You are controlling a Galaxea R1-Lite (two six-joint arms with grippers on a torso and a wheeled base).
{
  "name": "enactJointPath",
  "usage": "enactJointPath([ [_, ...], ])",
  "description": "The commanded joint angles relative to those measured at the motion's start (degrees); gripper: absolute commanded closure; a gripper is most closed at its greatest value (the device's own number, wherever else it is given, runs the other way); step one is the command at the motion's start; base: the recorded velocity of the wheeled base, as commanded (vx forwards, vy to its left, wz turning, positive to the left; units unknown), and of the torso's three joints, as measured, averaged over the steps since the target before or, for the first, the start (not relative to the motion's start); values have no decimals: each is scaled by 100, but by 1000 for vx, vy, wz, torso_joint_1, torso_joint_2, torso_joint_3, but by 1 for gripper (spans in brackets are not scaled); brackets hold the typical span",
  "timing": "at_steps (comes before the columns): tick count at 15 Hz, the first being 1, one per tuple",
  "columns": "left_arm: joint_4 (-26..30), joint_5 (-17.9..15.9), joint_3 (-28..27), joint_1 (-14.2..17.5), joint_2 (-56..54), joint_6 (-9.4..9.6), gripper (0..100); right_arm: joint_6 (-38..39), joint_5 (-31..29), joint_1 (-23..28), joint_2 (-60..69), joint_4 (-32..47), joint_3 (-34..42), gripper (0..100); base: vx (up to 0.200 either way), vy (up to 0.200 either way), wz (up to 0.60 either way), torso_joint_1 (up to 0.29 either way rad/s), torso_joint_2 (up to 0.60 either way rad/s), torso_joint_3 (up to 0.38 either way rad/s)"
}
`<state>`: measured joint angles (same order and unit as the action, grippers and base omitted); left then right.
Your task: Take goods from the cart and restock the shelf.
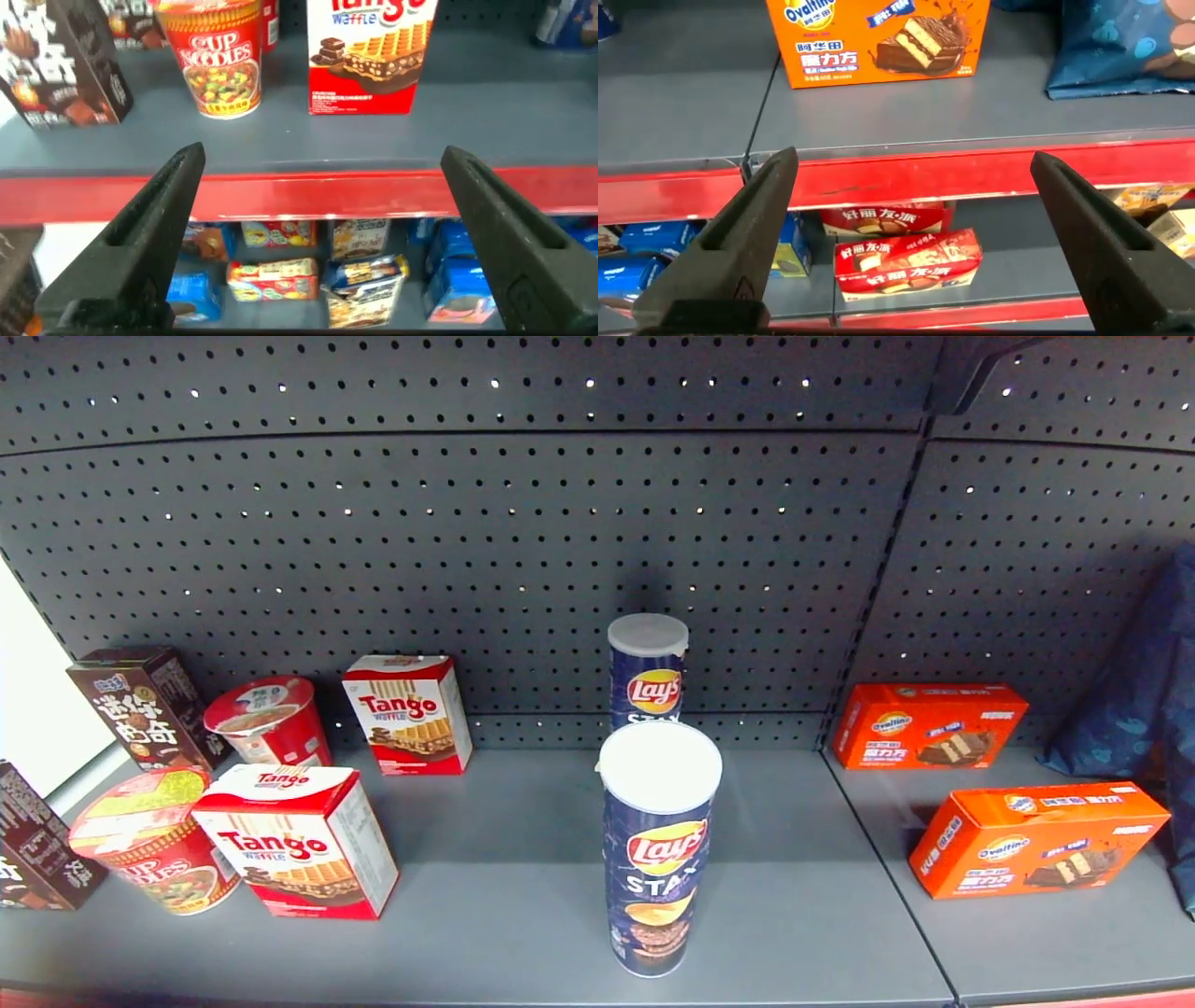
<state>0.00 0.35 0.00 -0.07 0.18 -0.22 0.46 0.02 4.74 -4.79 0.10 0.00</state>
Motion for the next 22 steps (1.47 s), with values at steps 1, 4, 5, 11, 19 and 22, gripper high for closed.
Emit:
enactJointPath([
  [1, 0, 26, 0, -1, -1, -4, 0, -2, -2, 0, -31, -1, 0, 0, -200, 0, 0, 2, 2, -2],
  [4, 0, 17, 0, -1, 8, -4, 0, -2, -2, 0, -22, -1, 0, 0, -67, 0, 0, 1, 2, 1],
  [5, 0, 0, 0, -1, 8, 31, 0, -2, -2, 0, -22, -1, 0, 0, 0, 0, 0, 0, 0, 0],
  [11, 0, 0, 0, -1, 8, 4, 0, -2, -2, 0, -22, -1, 0, 0, 0, 0, 0, 0, 0, 0],
  [19, 0, 9, 0, -1, 8, 4, 0, -2, 24, 0, -31, -1, 0, 0, 0, 0, 0, 0, 0, 0],
  [22, 0, 9, 0, -1, 8, 4, 0, -2, 24, 0, -31, -1, 0, 0, 0, 0, 0, 0, 0, 0],
])
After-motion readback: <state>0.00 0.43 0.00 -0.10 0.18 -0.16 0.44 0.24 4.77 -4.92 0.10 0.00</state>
